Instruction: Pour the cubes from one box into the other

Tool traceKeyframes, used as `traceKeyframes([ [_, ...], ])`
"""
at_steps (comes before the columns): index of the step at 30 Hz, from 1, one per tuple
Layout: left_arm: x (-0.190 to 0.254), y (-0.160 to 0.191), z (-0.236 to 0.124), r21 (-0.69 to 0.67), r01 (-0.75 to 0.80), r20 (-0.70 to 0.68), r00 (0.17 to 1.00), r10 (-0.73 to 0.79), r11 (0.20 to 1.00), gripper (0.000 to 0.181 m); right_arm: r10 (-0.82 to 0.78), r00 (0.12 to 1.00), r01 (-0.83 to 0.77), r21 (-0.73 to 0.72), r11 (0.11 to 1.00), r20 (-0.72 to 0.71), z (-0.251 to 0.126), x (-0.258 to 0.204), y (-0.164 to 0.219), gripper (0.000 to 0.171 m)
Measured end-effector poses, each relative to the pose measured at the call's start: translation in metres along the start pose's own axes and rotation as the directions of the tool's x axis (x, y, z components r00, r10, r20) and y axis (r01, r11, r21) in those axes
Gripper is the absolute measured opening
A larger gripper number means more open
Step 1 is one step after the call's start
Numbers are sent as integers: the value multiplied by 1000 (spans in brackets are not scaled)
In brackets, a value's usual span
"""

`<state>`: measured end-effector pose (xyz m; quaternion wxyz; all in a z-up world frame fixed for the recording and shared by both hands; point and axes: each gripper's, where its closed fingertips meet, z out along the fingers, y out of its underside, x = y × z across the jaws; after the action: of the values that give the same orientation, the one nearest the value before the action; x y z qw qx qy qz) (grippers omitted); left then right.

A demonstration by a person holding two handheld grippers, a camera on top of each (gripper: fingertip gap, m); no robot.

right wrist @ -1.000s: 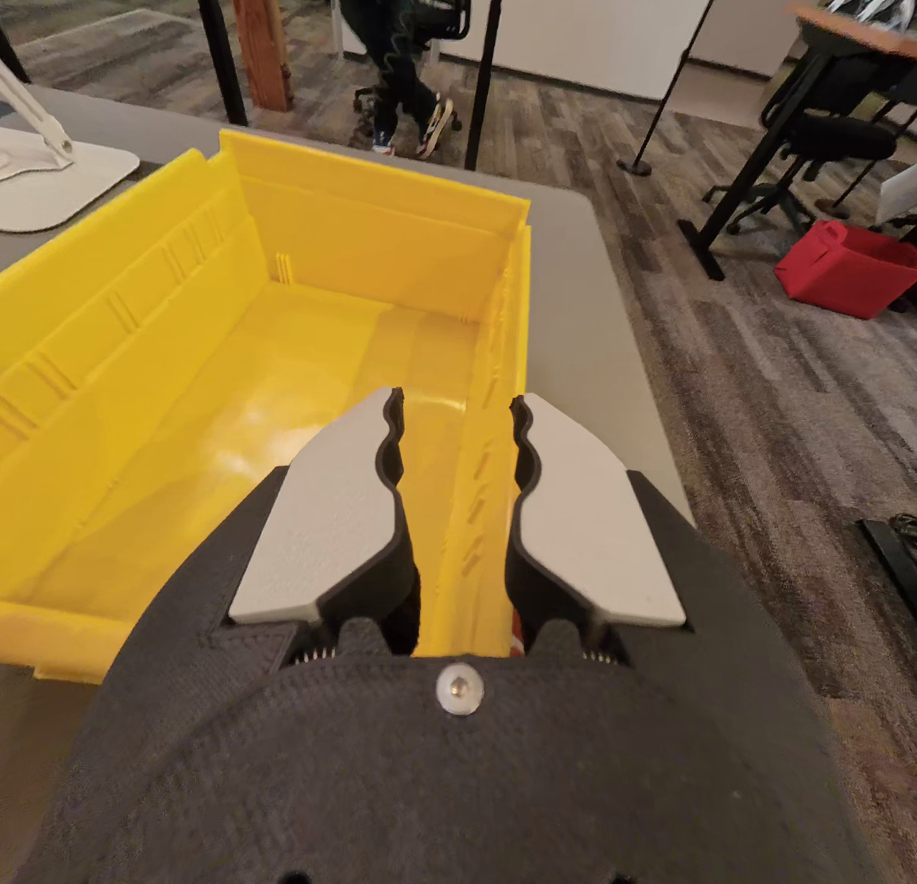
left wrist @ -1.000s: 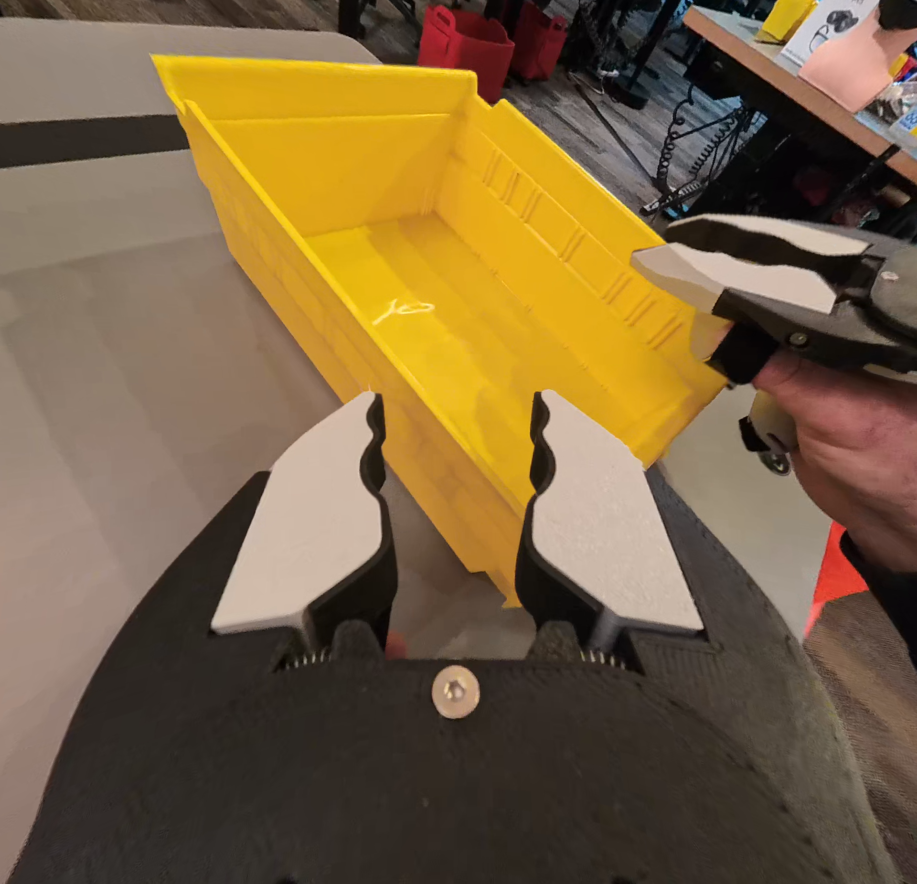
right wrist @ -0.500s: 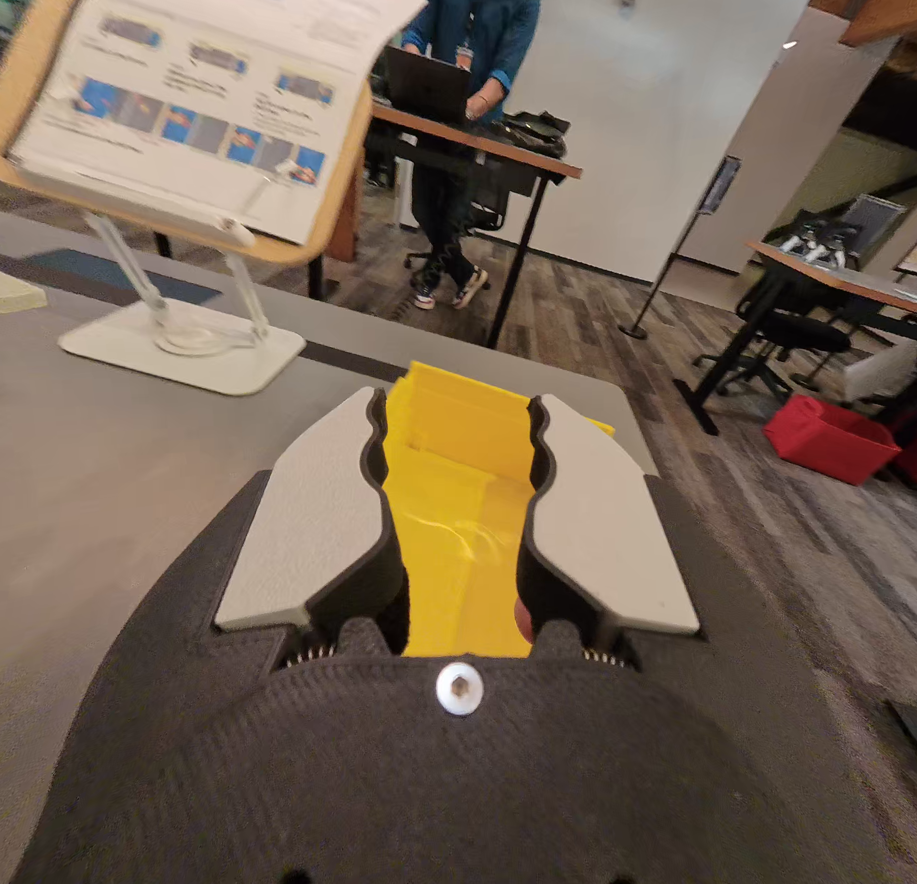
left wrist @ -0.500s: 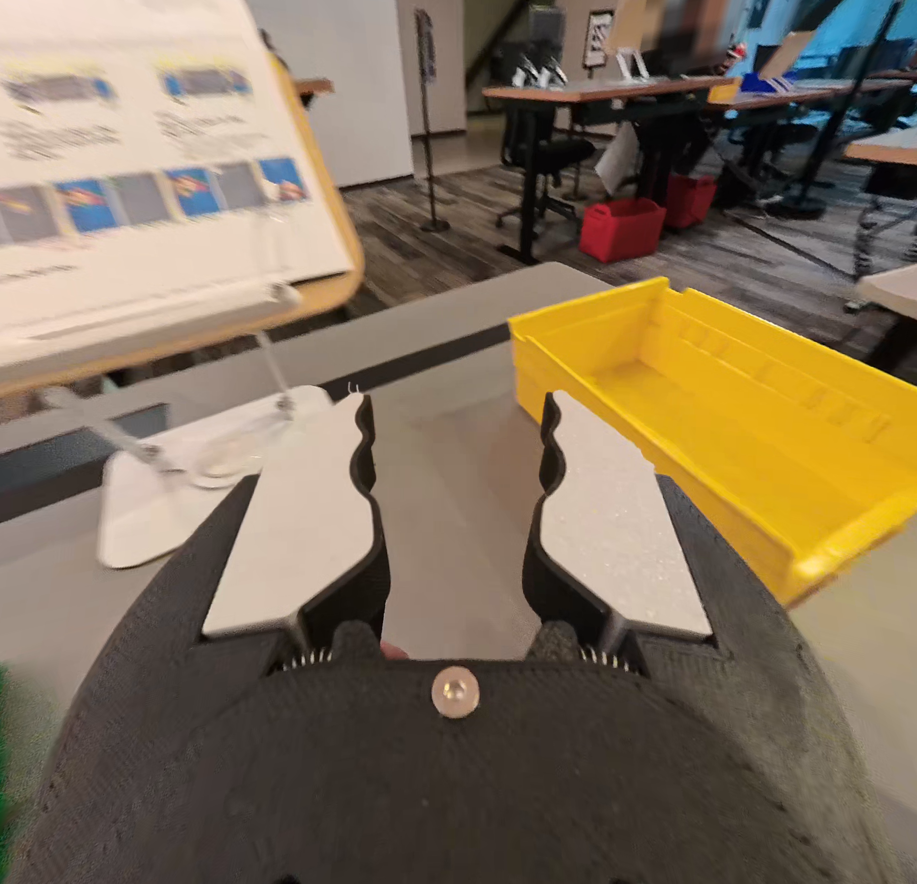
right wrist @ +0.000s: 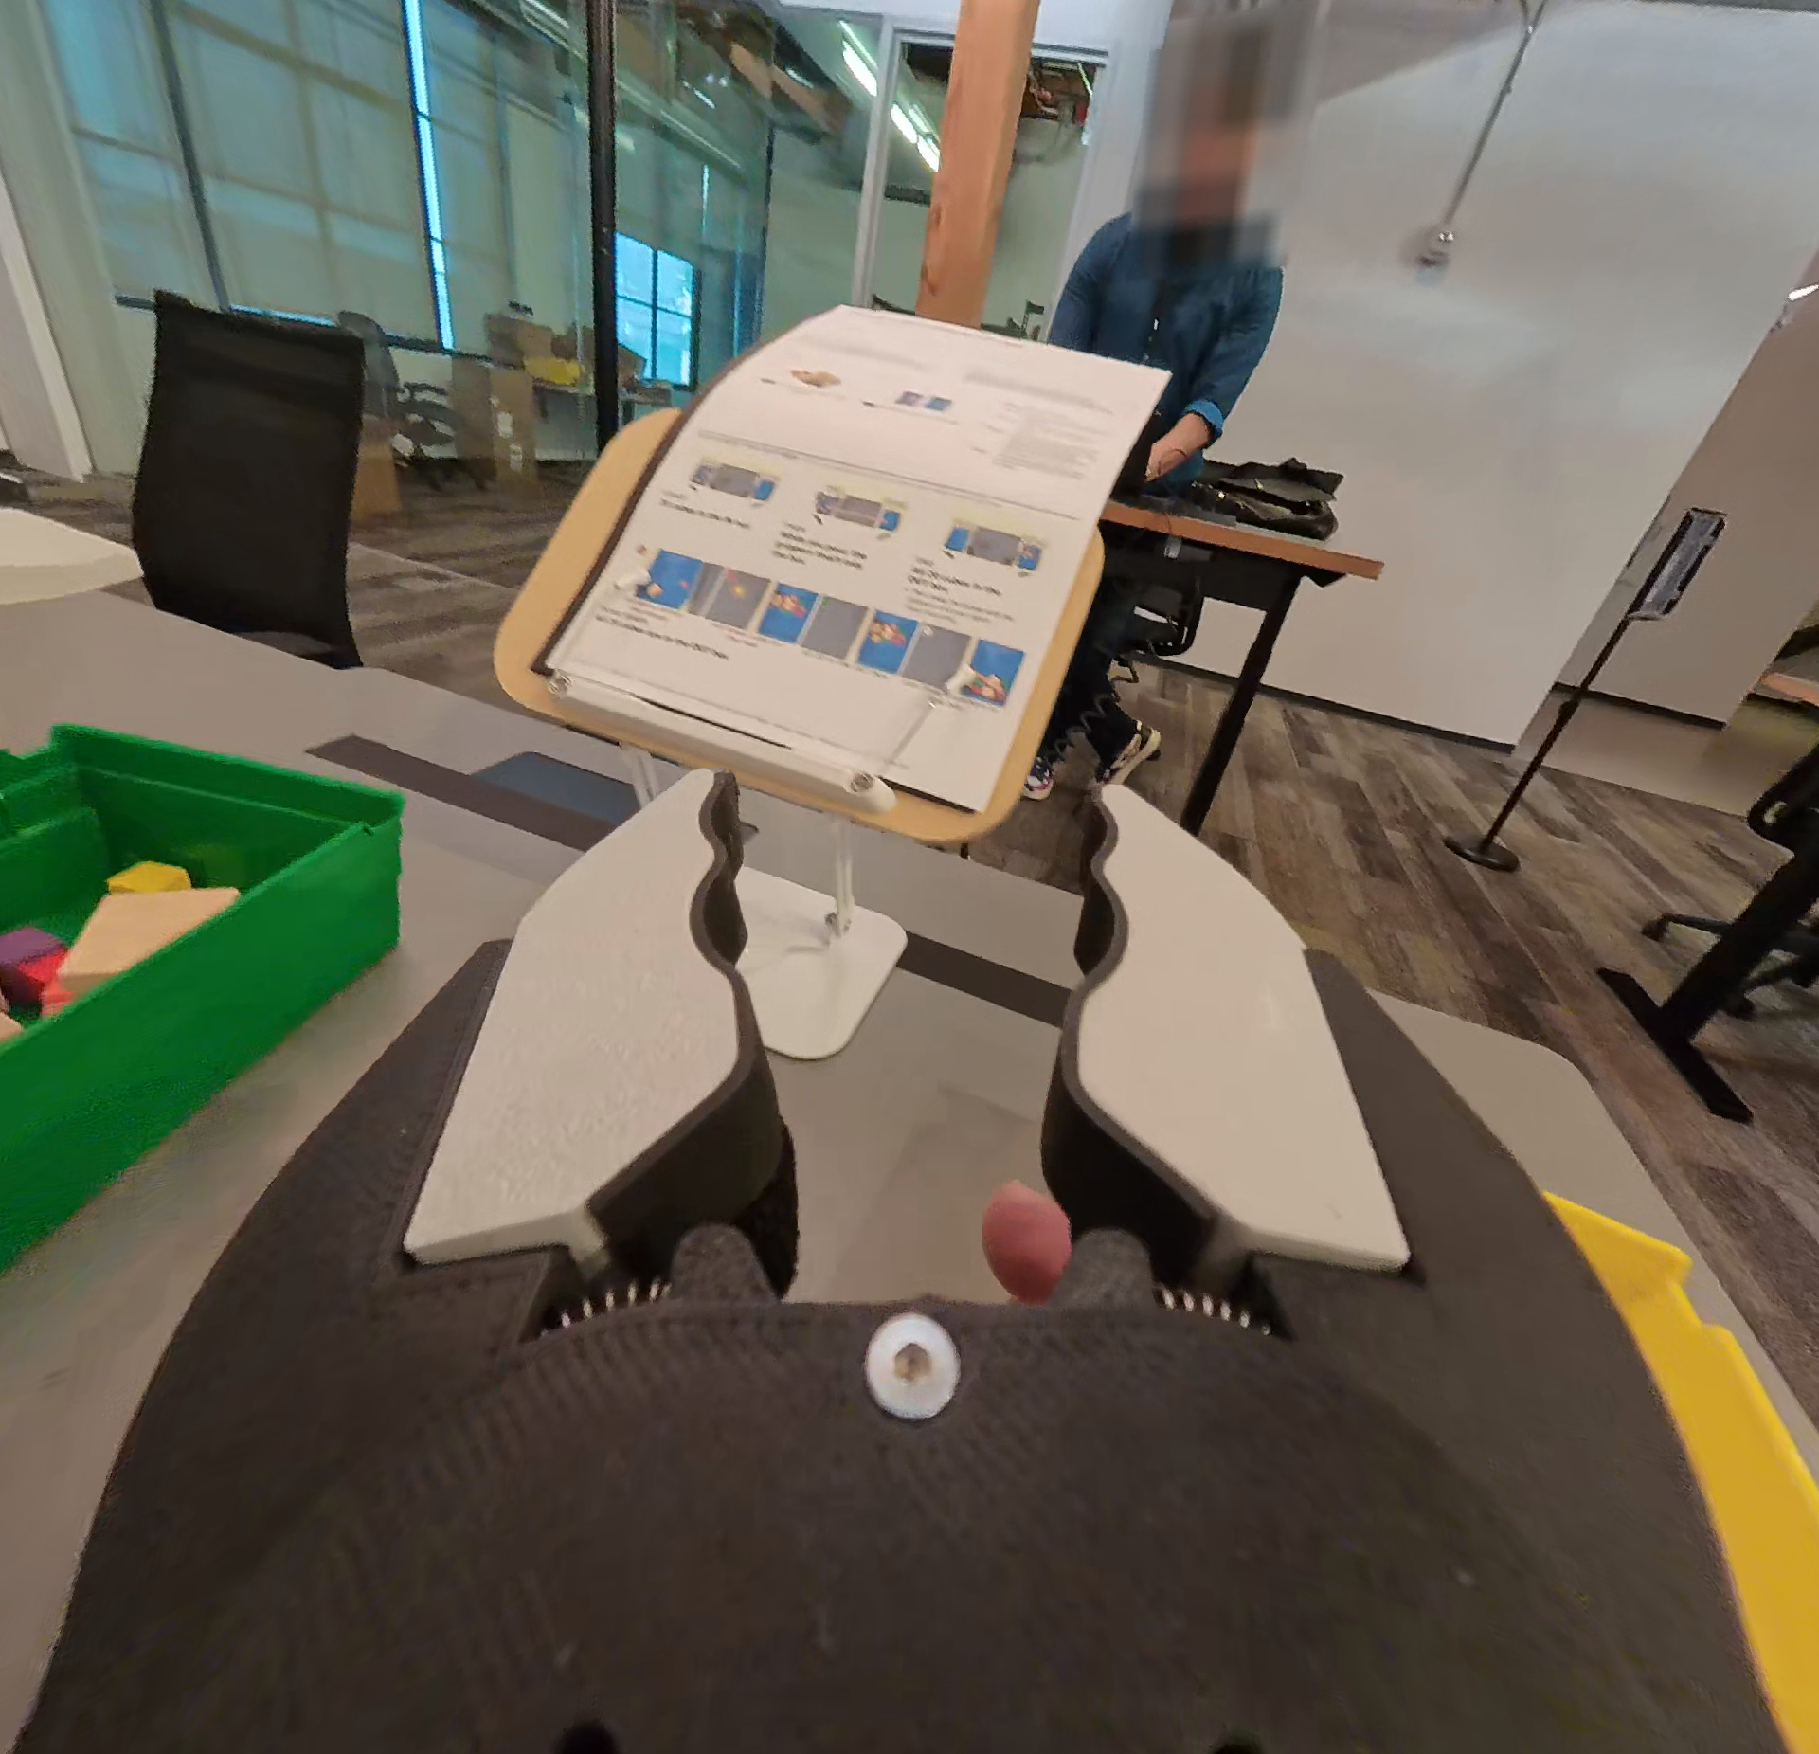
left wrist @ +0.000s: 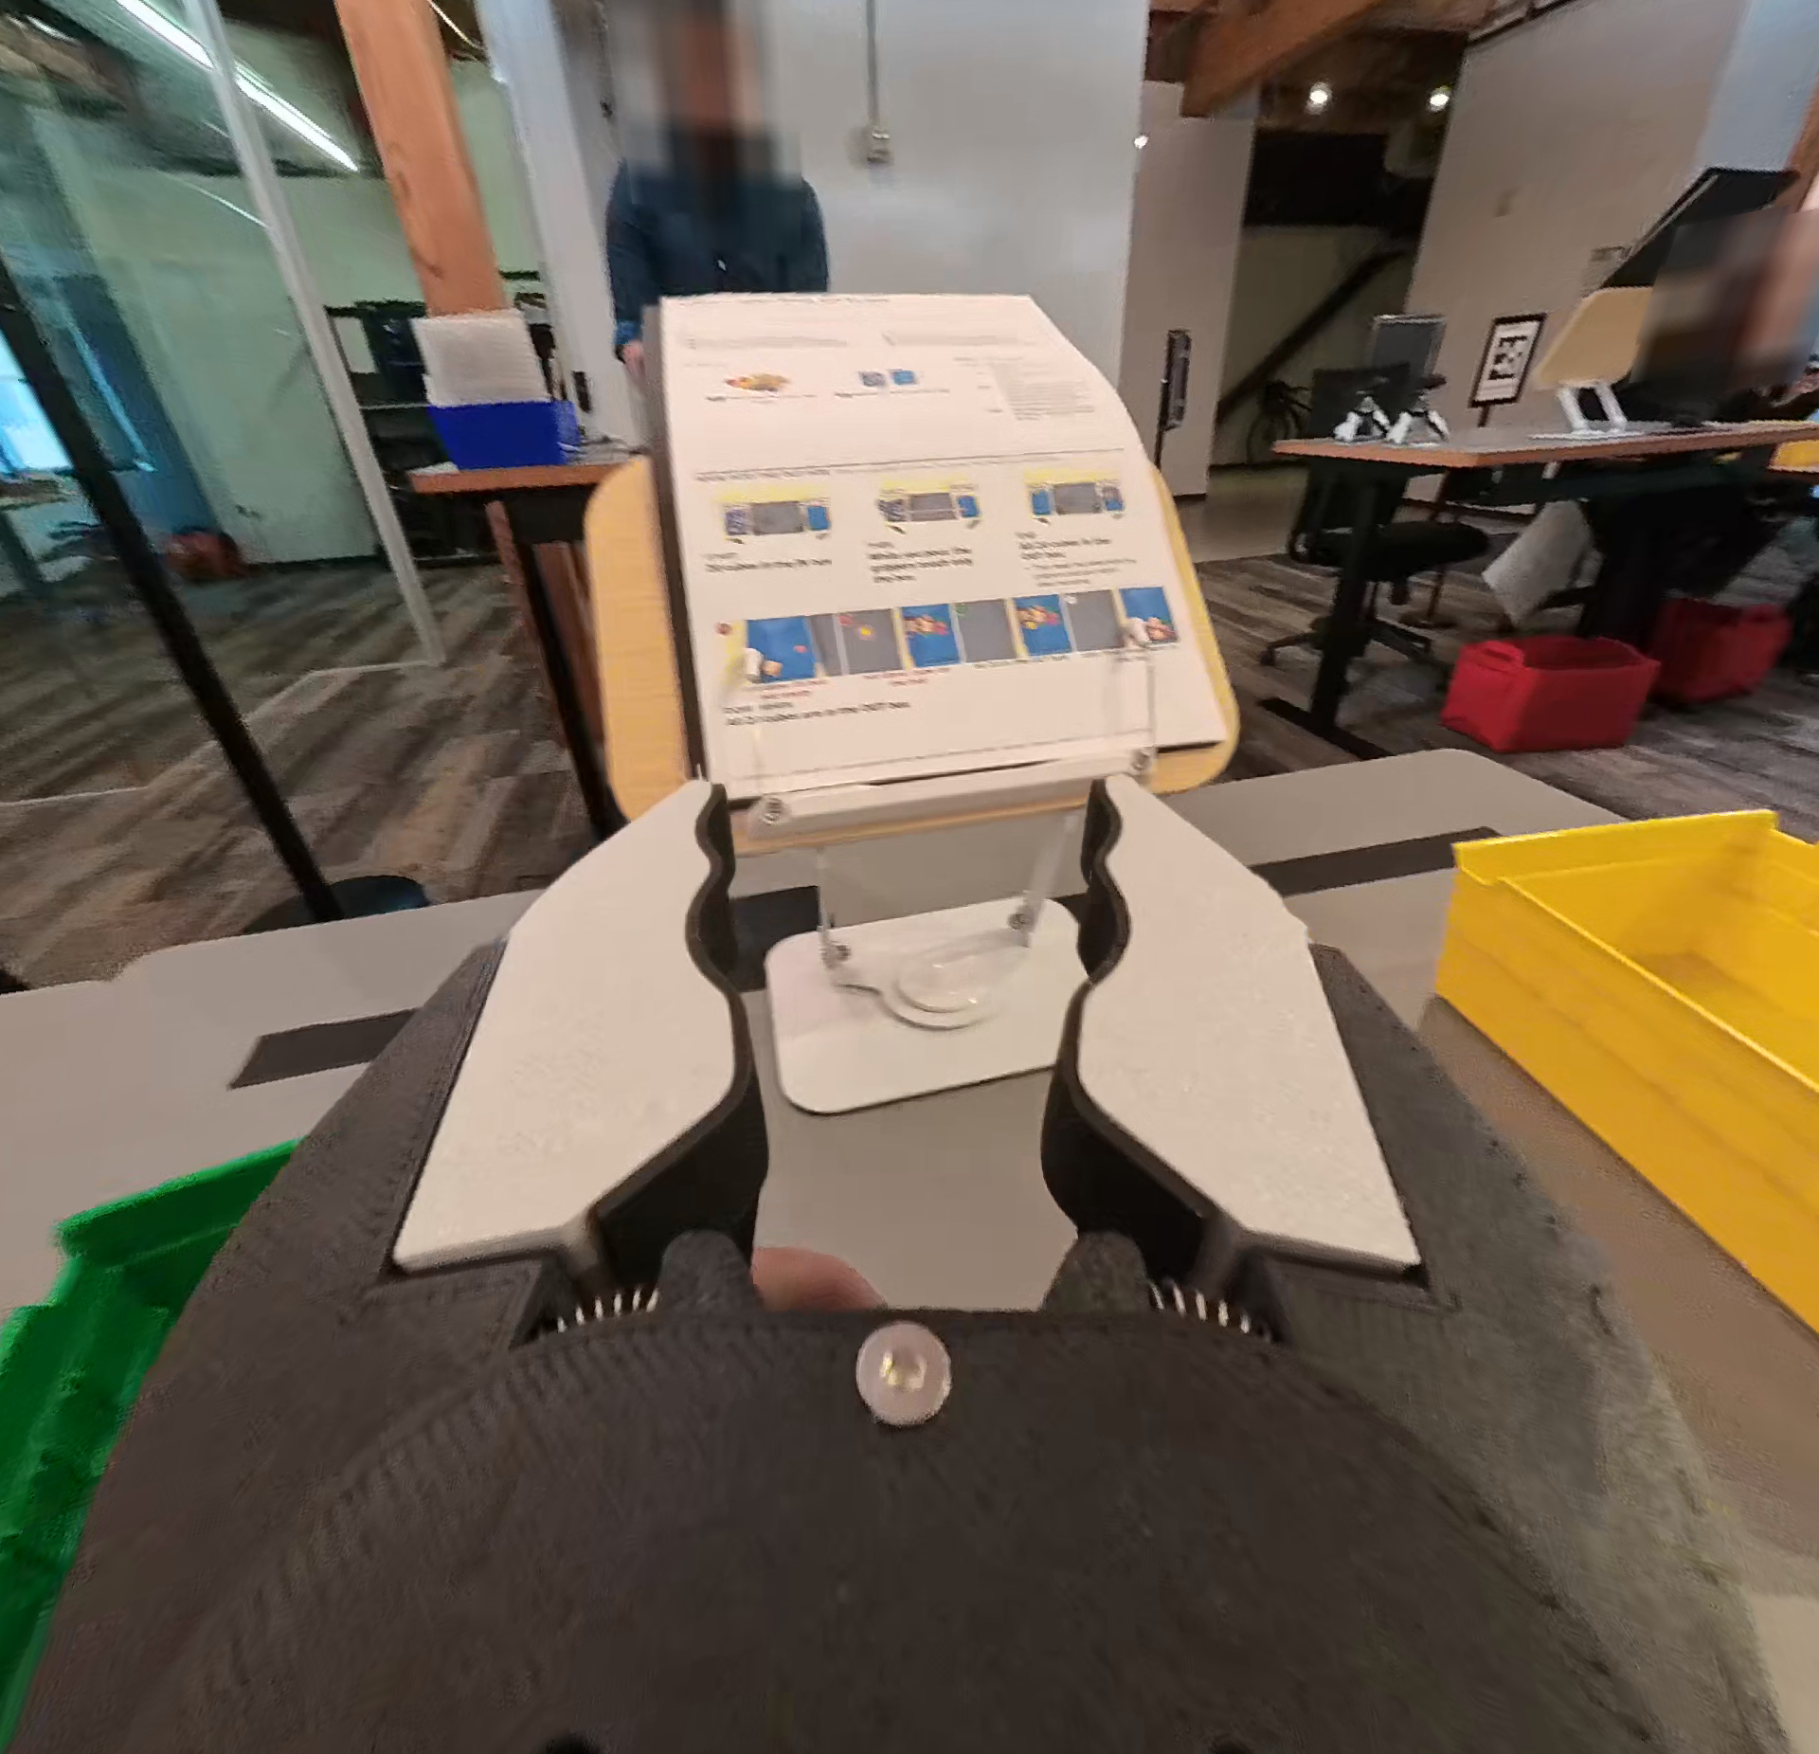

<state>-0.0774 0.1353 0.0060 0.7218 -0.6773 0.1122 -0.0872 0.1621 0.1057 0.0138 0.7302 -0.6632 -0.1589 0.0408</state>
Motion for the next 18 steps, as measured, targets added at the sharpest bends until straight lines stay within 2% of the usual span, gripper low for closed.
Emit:
traceKeyframes([
  [3,-17,-7,-5,22,-36,46,998,35,999,68,14,1000,-15,29,999,15,9,-16,-14,62],
  [9,-40,-2,-8,25,-9,95,995,7,1000,69,-6,1000,4,66,998,18,13,-41,-32,63],
  [14,-36,6,-4,8,4,86,996,-5,1000,73,-21,999,21,10,1000,-38,18,-37,-16,66],
  [18,-18,13,5,-9,-16,52,999,16,1000,73,-30,995,29,-17,999,-97,16,-25,0,77],
])
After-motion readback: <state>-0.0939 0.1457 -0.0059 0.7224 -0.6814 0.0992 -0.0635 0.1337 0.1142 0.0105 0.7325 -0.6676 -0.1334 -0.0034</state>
